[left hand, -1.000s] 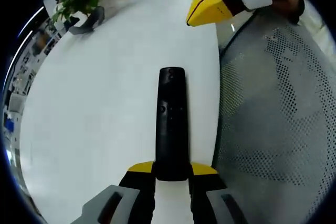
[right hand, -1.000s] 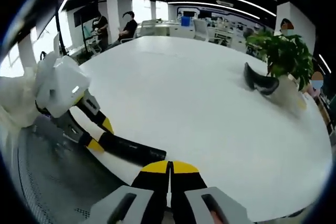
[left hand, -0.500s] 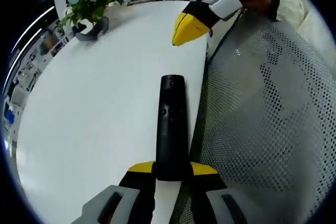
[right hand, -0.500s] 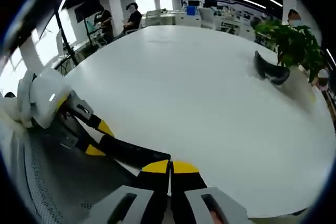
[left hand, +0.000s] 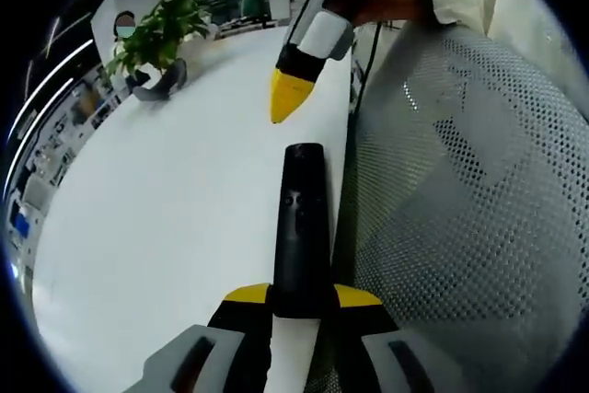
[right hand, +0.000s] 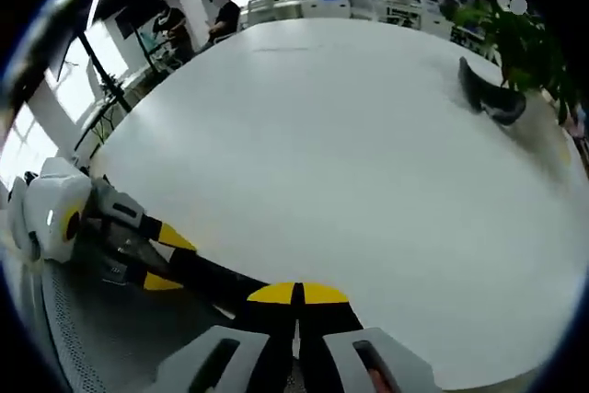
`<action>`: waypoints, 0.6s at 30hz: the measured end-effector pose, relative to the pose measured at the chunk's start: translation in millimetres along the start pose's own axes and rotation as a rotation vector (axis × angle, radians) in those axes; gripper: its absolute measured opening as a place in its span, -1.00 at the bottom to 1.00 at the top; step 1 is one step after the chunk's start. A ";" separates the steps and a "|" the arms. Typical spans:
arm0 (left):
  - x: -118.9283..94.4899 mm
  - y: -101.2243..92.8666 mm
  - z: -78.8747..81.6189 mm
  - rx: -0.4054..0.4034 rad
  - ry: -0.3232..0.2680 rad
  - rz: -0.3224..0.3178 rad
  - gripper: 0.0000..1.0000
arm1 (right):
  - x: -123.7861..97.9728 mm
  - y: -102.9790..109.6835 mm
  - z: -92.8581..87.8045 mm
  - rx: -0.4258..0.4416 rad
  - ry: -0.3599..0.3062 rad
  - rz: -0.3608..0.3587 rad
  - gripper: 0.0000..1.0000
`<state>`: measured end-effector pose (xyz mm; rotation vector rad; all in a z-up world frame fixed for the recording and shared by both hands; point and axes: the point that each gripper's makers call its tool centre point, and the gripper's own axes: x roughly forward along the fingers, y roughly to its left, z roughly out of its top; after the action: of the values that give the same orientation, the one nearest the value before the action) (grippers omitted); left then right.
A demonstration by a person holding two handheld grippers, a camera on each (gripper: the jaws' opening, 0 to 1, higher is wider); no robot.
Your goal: Press the specified remote control buttons in sequence, fully releasing each button before pressing the next.
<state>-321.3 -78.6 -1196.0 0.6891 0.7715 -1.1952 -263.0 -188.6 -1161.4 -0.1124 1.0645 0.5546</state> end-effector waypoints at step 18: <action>0.7 0.2 0.9 0.010 -0.023 -0.012 -0.53 | 8.0 7.0 -20.0 0.165 0.073 0.099 -1.00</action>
<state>-320.8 -79.6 -1196.0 0.6792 0.7520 -1.2164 -279.5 -186.5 -1176.8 0.0650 1.1876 0.5526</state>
